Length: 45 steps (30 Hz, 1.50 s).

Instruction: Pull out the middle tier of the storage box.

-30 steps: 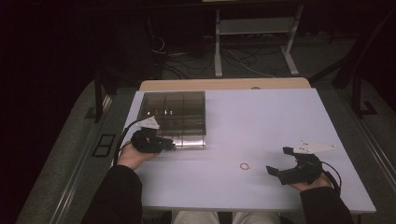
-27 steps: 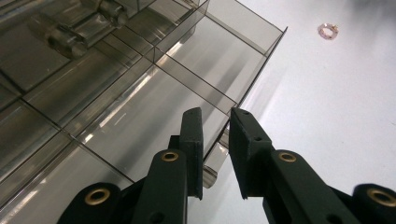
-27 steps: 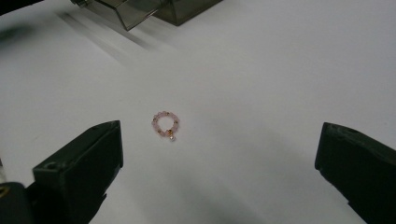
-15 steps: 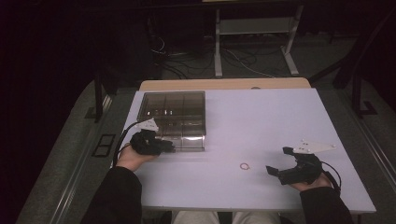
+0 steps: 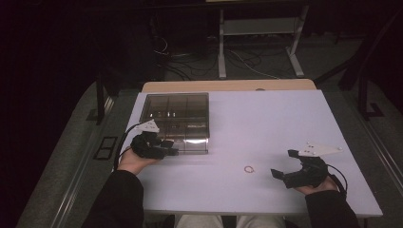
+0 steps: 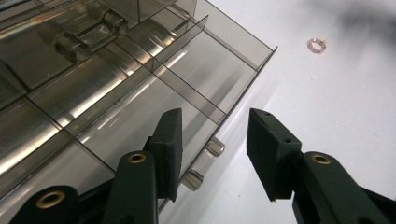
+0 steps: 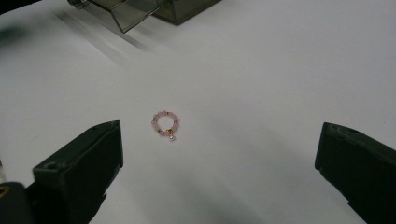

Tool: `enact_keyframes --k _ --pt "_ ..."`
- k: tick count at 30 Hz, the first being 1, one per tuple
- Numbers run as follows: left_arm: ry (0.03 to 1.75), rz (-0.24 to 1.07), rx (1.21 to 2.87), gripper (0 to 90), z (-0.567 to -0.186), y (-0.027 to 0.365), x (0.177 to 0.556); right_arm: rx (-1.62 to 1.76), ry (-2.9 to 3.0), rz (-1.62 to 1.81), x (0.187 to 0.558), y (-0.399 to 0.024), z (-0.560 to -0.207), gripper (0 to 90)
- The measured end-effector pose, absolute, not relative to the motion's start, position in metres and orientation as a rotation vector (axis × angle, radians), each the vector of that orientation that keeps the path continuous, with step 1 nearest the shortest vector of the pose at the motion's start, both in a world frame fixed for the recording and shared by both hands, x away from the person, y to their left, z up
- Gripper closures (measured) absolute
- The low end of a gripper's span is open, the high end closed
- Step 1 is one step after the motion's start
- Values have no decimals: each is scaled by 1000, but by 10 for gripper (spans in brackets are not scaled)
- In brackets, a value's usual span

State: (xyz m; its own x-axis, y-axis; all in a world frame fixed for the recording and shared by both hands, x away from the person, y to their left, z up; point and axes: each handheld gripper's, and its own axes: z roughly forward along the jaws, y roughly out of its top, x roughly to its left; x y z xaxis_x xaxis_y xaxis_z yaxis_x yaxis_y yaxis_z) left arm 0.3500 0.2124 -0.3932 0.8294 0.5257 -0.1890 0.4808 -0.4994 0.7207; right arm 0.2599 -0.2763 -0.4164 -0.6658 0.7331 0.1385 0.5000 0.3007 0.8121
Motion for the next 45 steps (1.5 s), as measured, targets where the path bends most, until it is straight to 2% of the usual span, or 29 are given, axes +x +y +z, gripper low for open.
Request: enact_keyframes --k 11,16,19,23,26,33,45 --pt "754 87 2152 501 -387 213 342 1127 2309 1302 259 -276 -416 4" --pt "775 88 2119 451 -388 213 337 1133 2305 1305 258 -277 -415 4" --pt "782 98 2104 395 -387 213 334 1132 2305 1306 258 -277 -415 4" --pt "813 141 2072 232 -388 211 329 1134 2304 1307 258 -277 -415 4" --pt "828 130 2045 145 -388 211 327 1130 2302 1308 258 -277 -415 4" --pt "849 117 2029 0 -389 207 322 1132 2295 1313 258 -277 -415 4" --pt "860 194 1937 0 -386 207 305 1131 2295 1311 258 -277 -415 4"
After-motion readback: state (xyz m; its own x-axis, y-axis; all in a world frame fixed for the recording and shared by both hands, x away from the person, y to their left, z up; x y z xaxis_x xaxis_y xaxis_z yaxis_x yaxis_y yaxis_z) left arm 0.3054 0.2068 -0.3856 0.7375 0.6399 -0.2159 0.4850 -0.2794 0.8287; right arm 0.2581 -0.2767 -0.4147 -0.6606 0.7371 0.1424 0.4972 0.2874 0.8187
